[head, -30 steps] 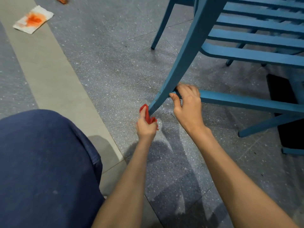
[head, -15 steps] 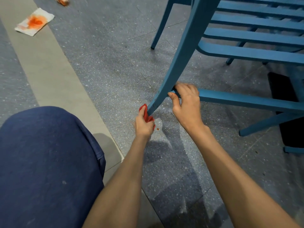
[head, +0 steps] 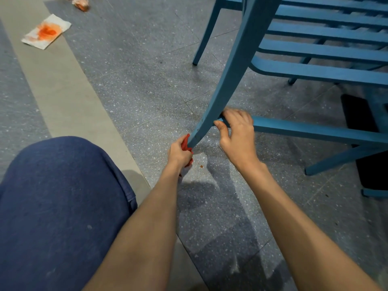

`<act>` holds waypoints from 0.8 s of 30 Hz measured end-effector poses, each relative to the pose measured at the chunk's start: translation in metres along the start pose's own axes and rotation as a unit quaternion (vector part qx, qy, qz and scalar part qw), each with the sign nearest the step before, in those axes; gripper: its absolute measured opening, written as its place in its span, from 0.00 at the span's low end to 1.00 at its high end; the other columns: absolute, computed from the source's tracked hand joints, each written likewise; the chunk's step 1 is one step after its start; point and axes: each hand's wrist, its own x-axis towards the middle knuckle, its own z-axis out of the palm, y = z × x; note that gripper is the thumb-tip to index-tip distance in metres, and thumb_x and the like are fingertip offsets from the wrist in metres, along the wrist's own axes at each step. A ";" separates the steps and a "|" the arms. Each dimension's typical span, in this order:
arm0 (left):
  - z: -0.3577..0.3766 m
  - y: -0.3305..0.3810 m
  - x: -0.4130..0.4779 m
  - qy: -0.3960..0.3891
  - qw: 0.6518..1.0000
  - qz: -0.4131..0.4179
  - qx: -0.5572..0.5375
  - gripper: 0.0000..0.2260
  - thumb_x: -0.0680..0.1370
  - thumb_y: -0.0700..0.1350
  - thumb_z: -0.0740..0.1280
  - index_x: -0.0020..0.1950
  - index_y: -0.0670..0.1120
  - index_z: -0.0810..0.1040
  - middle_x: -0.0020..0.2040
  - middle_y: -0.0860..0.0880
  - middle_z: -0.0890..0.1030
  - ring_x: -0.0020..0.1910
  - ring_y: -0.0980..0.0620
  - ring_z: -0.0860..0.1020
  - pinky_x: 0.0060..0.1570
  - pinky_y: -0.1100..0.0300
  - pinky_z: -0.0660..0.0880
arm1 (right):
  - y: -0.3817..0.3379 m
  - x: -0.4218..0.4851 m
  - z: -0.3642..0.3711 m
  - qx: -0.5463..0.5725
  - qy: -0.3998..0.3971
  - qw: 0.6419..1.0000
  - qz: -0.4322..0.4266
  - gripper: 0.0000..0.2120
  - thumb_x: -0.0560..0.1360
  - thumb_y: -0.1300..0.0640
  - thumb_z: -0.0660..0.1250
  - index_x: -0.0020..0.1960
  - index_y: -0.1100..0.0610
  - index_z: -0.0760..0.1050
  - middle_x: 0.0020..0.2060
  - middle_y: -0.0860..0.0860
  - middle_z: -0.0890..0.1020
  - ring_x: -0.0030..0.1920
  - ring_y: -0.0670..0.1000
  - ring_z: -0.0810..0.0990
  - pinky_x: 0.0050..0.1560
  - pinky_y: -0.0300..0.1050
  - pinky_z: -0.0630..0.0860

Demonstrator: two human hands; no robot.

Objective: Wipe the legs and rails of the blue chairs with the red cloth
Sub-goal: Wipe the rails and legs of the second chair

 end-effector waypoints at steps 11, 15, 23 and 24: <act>0.020 0.009 -0.046 -0.002 0.975 0.166 -0.146 0.37 0.70 0.21 0.59 0.74 0.50 0.64 0.70 0.50 0.70 0.61 0.49 0.77 0.56 0.56 0.77 | 0.002 0.001 0.000 -0.007 0.002 1.000 -0.007 0.11 0.75 0.59 0.66 0.56 0.60 0.79 0.50 0.53 0.83 0.52 0.55 0.77 0.60 0.46 0.63; 0.006 0.018 -0.029 -0.003 0.997 0.047 -0.068 0.36 0.71 0.23 0.61 0.73 0.51 0.65 0.56 0.47 0.78 0.38 0.54 0.79 0.40 0.54 0.80 | 0.002 0.001 0.000 -0.003 0.006 1.000 -0.008 0.10 0.75 0.59 0.66 0.55 0.60 0.79 0.50 0.52 0.83 0.51 0.55 0.77 0.59 0.44 0.63; 0.009 0.037 -0.031 -0.009 0.997 0.059 -0.048 0.32 0.71 0.27 0.63 0.71 0.51 0.67 0.55 0.43 0.79 0.38 0.50 0.79 0.39 0.51 0.80 | 0.001 0.002 0.000 -0.002 -0.003 1.000 -0.003 0.10 0.75 0.59 0.66 0.55 0.60 0.79 0.50 0.53 0.83 0.52 0.56 0.77 0.60 0.47 0.64; 0.011 0.038 -0.036 -0.010 0.994 0.089 -0.068 0.32 0.71 0.27 0.63 0.71 0.51 0.68 0.57 0.43 0.79 0.41 0.50 0.80 0.40 0.52 0.80 | 0.001 0.002 0.000 -0.001 -0.003 1.000 -0.002 0.10 0.75 0.59 0.66 0.54 0.60 0.79 0.50 0.52 0.83 0.52 0.56 0.77 0.60 0.47 0.64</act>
